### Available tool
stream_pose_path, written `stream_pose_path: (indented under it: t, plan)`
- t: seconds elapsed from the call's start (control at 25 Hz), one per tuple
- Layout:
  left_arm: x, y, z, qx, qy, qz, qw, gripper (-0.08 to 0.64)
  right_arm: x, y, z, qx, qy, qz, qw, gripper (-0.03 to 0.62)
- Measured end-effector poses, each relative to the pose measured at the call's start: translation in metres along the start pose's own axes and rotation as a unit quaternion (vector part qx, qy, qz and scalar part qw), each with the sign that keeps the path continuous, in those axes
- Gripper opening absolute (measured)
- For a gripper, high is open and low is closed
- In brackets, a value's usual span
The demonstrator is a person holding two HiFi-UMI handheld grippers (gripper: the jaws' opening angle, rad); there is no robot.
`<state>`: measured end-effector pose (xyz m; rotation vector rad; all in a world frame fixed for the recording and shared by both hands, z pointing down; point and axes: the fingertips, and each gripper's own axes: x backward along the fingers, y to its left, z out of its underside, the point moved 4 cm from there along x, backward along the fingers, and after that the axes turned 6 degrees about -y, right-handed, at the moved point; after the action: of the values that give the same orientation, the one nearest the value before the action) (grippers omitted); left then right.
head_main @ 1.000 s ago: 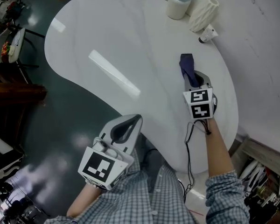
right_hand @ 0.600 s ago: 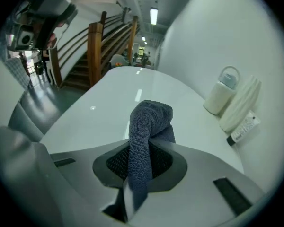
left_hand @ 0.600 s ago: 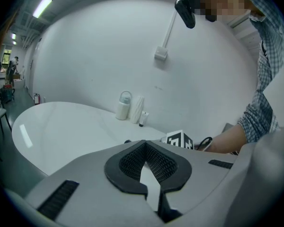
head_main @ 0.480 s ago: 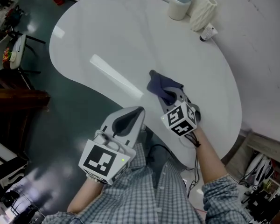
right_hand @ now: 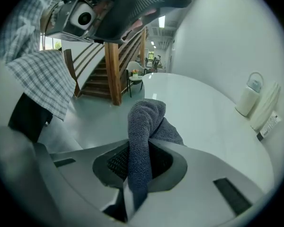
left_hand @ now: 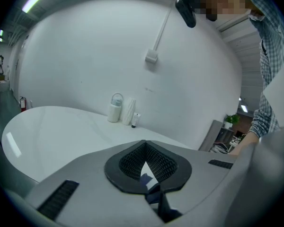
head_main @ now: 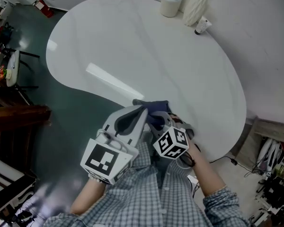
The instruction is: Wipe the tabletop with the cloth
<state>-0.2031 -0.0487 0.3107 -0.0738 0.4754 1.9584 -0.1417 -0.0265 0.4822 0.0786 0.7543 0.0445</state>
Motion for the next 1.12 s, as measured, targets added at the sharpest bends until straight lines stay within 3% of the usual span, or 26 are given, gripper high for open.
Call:
stream_pose_path:
  t: [0.36, 0.68, 1.12]
  plan:
    - [-0.01, -0.01, 0.002, -0.015, 0.033, 0.05, 0.9981, 0.005, 0.02, 0.029, 0.014, -0.066, 0.011, 0.0, 0.998, 0.052]
    - [-0.042, -0.044, 0.005, -0.033, 0.048, 0.104, 0.9929, 0.005, 0.057, 0.048, 0.048, -0.125, 0.023, 0.004, 0.992, 0.052]
    - [-0.066, -0.101, -0.001, -0.055, 0.045, 0.142, 0.9872, 0.005, 0.125, 0.08, 0.106, -0.219, 0.049, 0.035, 0.974, 0.052]
